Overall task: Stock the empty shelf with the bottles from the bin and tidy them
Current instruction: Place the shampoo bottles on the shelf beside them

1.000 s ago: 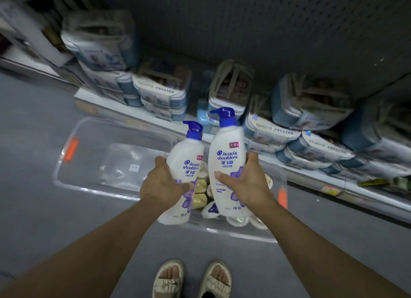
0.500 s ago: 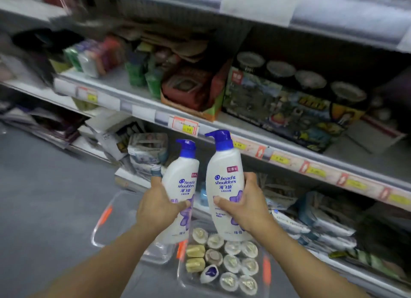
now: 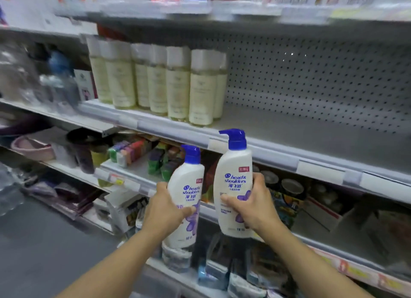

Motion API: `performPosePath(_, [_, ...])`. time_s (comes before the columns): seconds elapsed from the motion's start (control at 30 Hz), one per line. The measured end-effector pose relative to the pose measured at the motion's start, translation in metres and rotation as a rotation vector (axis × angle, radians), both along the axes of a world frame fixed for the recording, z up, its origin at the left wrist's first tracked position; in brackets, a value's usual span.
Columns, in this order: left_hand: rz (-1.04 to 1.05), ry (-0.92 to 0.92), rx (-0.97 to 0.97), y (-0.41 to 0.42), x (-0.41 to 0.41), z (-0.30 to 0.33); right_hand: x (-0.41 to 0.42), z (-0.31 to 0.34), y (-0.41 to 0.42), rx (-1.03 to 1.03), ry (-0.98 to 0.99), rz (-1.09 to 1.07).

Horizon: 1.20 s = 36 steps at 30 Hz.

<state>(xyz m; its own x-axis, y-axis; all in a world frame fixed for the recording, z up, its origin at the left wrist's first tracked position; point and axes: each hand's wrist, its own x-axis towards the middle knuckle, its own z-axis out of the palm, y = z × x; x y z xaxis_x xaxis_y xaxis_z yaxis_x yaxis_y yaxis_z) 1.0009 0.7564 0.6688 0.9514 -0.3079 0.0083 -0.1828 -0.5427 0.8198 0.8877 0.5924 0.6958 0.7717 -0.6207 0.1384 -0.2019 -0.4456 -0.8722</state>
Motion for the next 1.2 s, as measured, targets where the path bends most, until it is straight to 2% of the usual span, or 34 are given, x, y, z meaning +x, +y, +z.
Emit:
performPosePath(0.37, [-0.059,-0.140,-0.118,-0.019,0.037,0.107,0.054,0.101,-0.031,0.015,-0.149,-0.080])
performPosePath(0.67, [-0.161,-0.205,-0.151,-0.037,0.090,0.144,0.128,0.143,-0.071,0.168,-0.204,-0.131])
performPosePath(1.0, [-0.217,-0.187,-0.186,-0.059,0.124,0.150,0.176,0.136,-0.111,0.165,-0.138,-0.172])
performPosePath(1.2, [-0.248,-0.170,-0.197,-0.064,0.130,0.148,0.191,0.122,-0.124,0.143,-0.163,-0.185])
